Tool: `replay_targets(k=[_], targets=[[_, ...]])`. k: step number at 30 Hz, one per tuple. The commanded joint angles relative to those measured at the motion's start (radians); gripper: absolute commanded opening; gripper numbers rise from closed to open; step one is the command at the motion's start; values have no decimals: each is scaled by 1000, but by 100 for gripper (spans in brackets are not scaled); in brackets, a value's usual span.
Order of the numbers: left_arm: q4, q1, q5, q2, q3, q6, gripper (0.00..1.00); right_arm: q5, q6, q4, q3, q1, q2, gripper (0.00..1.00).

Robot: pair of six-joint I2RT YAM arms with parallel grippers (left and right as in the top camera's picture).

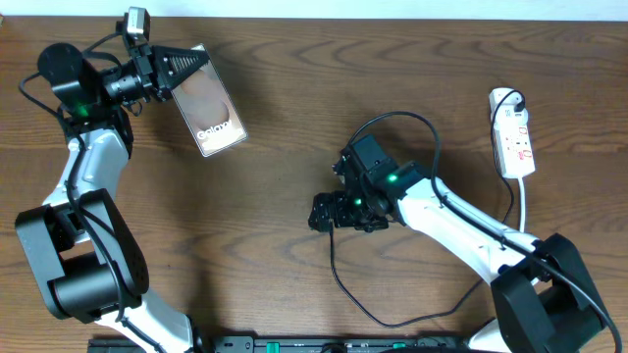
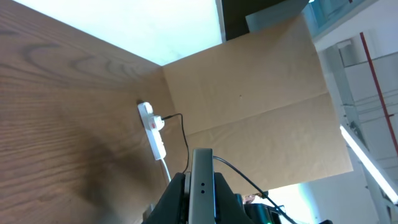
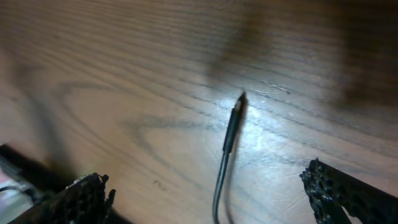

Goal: Plug charger to phone and switch on socket
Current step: 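Move the right gripper down to the black cable's connector end, then close the right gripper on the cable connector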

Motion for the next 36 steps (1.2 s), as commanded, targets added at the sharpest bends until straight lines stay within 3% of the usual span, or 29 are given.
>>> replay_targets(k=[1, 9, 26, 29, 33, 36], targets=[[6, 1, 19, -23, 14, 31, 8, 139, 32, -1, 18, 61, -2, 99], [6, 1, 19, -23, 14, 31, 7, 230, 158, -3, 18, 163, 32, 98], [6, 1, 19, -23, 14, 31, 7, 252, 235, -19, 18, 177, 154, 52], [6, 1, 19, -23, 14, 31, 7, 252, 236, -19, 18, 177, 154, 35], [6, 1, 19, -23, 14, 31, 7, 261, 237, -18, 18, 177, 154, 21], [6, 1, 19, -23, 14, 31, 8, 277, 243, -19, 18, 177, 154, 22]])
